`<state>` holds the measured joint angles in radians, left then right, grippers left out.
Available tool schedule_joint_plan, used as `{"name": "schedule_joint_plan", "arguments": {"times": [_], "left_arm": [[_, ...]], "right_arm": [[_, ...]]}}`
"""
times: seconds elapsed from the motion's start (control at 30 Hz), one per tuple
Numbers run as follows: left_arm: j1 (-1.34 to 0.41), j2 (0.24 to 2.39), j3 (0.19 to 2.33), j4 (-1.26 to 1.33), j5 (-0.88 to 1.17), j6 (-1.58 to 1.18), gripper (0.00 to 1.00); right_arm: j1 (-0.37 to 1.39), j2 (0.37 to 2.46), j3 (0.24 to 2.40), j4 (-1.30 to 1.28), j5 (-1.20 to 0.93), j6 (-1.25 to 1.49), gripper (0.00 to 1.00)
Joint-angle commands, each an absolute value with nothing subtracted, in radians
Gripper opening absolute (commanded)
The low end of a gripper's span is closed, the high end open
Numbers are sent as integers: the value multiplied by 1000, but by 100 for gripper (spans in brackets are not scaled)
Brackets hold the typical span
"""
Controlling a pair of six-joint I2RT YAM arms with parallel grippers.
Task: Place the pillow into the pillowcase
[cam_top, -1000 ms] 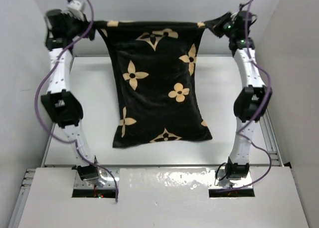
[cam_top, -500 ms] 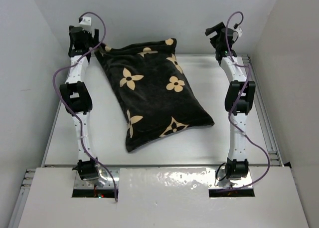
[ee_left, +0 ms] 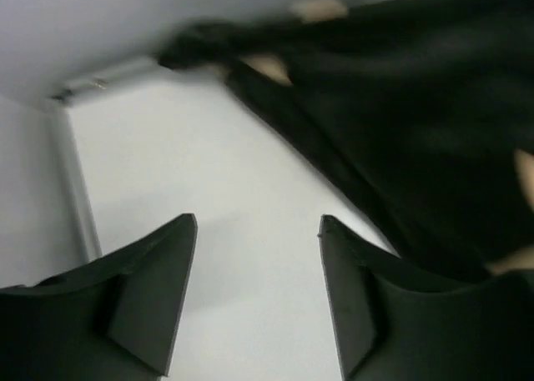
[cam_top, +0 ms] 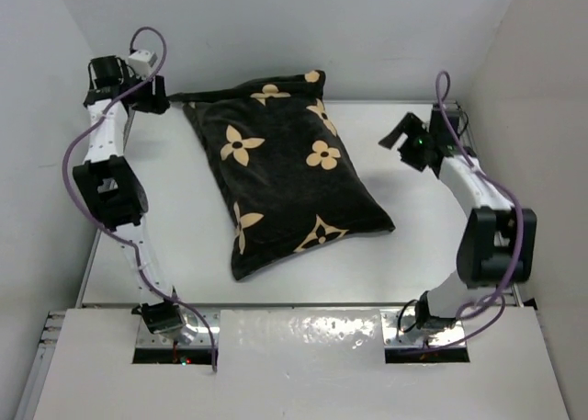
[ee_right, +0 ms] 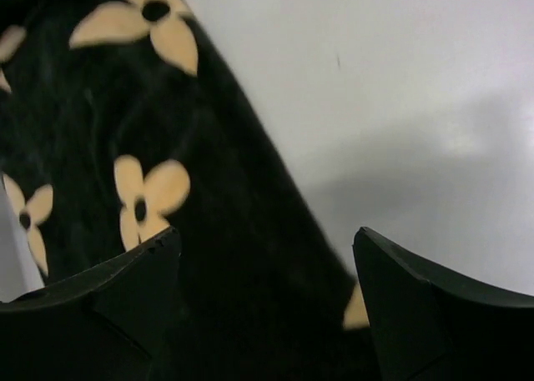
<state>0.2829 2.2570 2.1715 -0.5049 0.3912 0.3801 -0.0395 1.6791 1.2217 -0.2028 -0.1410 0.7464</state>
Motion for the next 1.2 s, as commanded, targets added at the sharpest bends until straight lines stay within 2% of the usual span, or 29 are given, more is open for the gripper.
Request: {"name": "schedule_joint_plan", "arguments": {"times": [0.0, 0.03, 0.1, 0.13, 0.17, 0.23, 0.33, 0.53, 0.73, 0.9, 0.93, 1.0, 1.03, 1.07, 1.1, 1.13, 1.17], "left_arm": [[205, 2067, 2087, -935, 790, 567, 55], [178, 2036, 1960, -1063, 825, 704, 54], [93, 1932, 1811, -1150, 834, 854, 75], [60, 1893, 1649, -1161, 810, 930, 93], [11, 1802, 1569, -1143, 798, 940, 100], [-46, 1711, 1348, -1039, 747, 905, 100], [-77, 1579, 1167, -798, 720, 718, 100], [-60, 1617, 1117, -540, 874, 410, 100], [-110, 1712, 1086, -569, 781, 440, 100], [-110, 1792, 1040, -543, 707, 449, 100], [-112, 1805, 1043, -540, 712, 451, 100], [-110, 1838, 1064, -560, 730, 452, 100], [-103, 1857, 1107, -580, 776, 465, 92], [-98, 1868, 1138, -645, 808, 515, 82], [-92, 1897, 1223, -696, 875, 547, 50], [-83, 1913, 1280, -747, 896, 578, 31], [-80, 1927, 1346, -856, 903, 624, 11]], "right_arm": [[-90, 1579, 1027, -123, -383, 654, 81], [-95, 1603, 1019, -159, -484, 588, 89], [-86, 1646, 1025, -219, -555, 517, 98], [-78, 1666, 1022, -253, -595, 462, 99], [-63, 1680, 988, -242, -615, 445, 99], [-43, 1660, 912, -97, -626, 446, 99], [-23, 1631, 755, 187, -633, 523, 99], [32, 1614, 663, 480, -699, 655, 99], [43, 1533, 562, 428, -733, 615, 99], [143, 1597, 597, 295, -591, 574, 98], [158, 1621, 586, 316, -592, 590, 95], [167, 1634, 578, 386, -609, 638, 79], [175, 1634, 598, 393, -621, 676, 58], [176, 1629, 618, 371, -623, 683, 46], [181, 1620, 691, 344, -621, 680, 22], [184, 1603, 740, 306, -615, 672, 9], [184, 1595, 803, 217, -606, 670, 0]]}}
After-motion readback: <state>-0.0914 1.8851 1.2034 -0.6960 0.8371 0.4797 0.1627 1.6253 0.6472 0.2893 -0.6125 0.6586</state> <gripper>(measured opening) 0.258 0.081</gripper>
